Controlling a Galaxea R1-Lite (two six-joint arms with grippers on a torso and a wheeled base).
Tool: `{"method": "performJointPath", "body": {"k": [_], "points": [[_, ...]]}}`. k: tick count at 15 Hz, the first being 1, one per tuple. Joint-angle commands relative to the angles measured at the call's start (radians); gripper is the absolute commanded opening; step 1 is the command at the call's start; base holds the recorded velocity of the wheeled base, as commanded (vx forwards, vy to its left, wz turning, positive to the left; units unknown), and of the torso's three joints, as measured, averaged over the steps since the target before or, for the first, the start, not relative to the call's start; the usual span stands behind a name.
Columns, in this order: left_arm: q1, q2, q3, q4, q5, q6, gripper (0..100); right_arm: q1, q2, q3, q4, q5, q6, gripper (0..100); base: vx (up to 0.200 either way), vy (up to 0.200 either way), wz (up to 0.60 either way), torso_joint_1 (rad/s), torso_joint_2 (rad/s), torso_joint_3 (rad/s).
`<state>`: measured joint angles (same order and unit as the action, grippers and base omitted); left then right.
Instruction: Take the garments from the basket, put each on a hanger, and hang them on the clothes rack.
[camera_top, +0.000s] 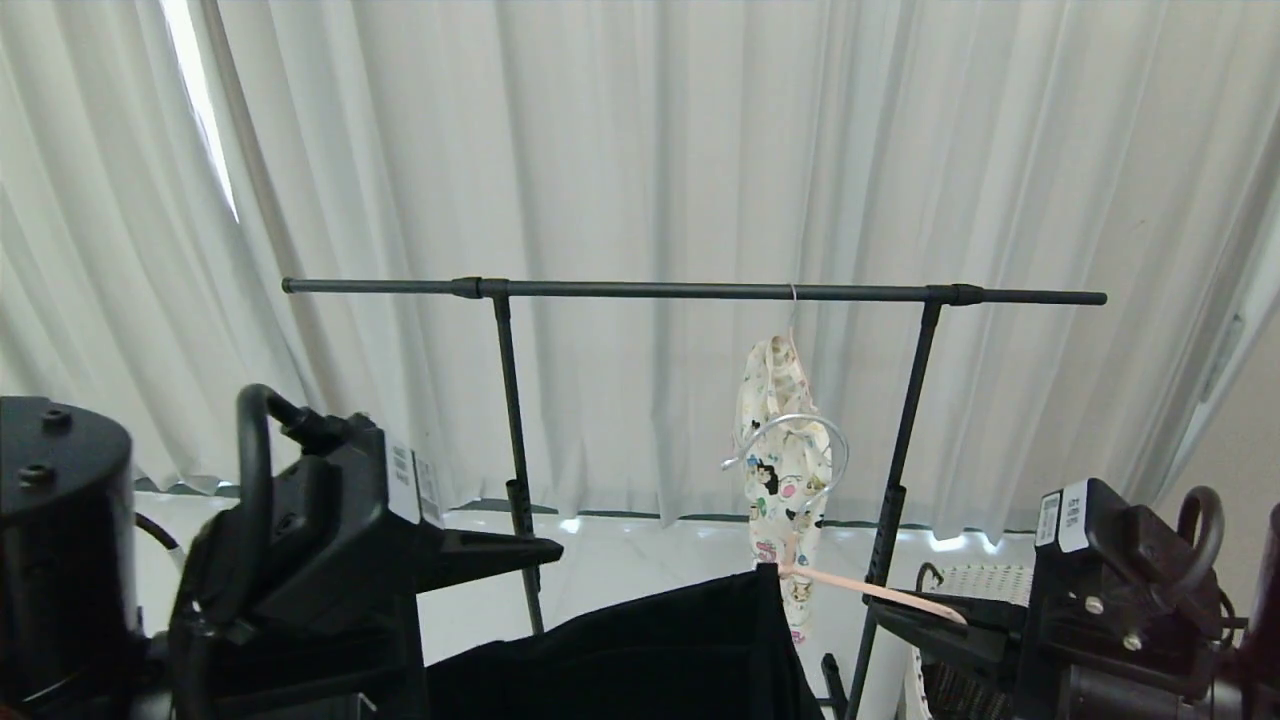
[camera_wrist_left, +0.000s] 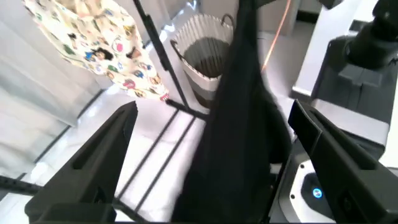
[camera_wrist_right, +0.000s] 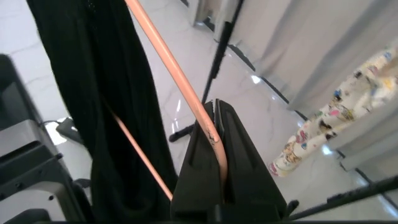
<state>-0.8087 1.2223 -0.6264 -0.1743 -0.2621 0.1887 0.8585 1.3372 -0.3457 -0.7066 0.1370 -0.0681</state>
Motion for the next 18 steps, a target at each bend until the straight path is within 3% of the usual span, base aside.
{"method": "performJointPath", "body": {"k": [1, 9, 10, 18], "points": [[-0.003, 0.086, -0.013, -0.001, -0.017, 0.012, 100, 0.017, -0.006, 0.016, -0.013, 0.000, -0.032, 0, 0.000, 0.000, 0.00, 0.000, 0.00, 0.000], [-0.023, 0.152, -0.001, -0.004, -0.019, 0.018, 100, 0.057, -0.006, 0.024, -0.051, 0.000, -0.044, 0, 0.000, 0.000, 0.00, 0.000, 0.00, 0.000], [-0.023, 0.164, -0.001, -0.004, -0.019, 0.028, 0, 0.057, -0.006, 0.022, -0.056, 0.000, -0.044, 0, 0.000, 0.000, 0.00, 0.000, 0.00, 0.000], [-0.023, 0.175, 0.001, -0.004, -0.017, 0.051, 0, 0.057, -0.015, 0.027, -0.059, -0.004, -0.044, 0, 0.000, 0.000, 0.00, 0.000, 0.00, 0.000]]}}
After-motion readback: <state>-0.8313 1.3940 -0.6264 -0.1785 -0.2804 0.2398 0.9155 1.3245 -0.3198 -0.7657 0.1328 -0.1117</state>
